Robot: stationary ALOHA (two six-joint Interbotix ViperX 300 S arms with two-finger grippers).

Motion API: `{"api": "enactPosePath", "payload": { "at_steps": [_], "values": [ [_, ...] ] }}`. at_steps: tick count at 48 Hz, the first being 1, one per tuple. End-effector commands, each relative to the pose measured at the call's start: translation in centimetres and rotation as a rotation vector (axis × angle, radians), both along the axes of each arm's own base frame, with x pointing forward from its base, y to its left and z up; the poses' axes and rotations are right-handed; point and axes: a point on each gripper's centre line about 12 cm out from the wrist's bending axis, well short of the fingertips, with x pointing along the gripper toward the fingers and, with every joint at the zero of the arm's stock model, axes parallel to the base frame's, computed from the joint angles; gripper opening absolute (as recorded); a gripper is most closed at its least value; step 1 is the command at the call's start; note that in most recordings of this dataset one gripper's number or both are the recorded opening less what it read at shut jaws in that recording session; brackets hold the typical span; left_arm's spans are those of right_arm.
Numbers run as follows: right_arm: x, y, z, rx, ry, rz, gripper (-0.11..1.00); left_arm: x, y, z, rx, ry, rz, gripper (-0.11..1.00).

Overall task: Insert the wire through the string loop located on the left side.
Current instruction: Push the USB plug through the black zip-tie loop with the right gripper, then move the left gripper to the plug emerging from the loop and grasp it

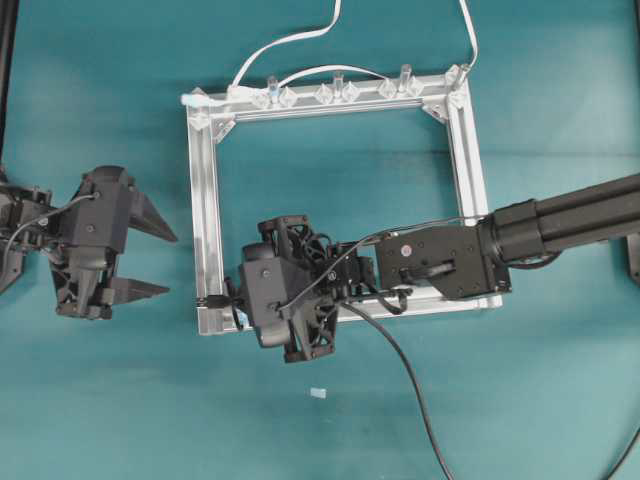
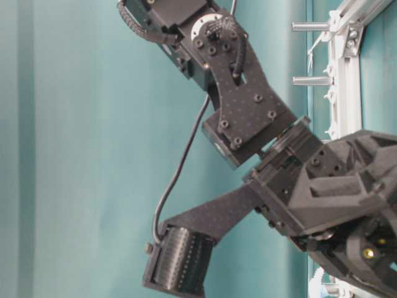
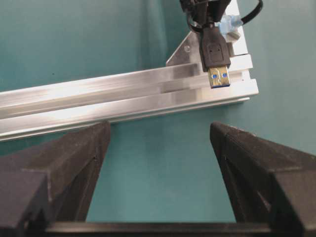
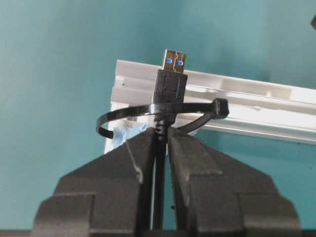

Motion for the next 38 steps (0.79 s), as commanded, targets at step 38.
{"api": "enactPosePath", "payload": {
  "at_steps": [38],
  "values": [
    [0.6, 0.1, 2.0, 0.002, -0.035, 0.002, 0.10, 0.1, -1.5, 0.5, -0.006, -0.022, -0.056, 0.82]
  ]
}}
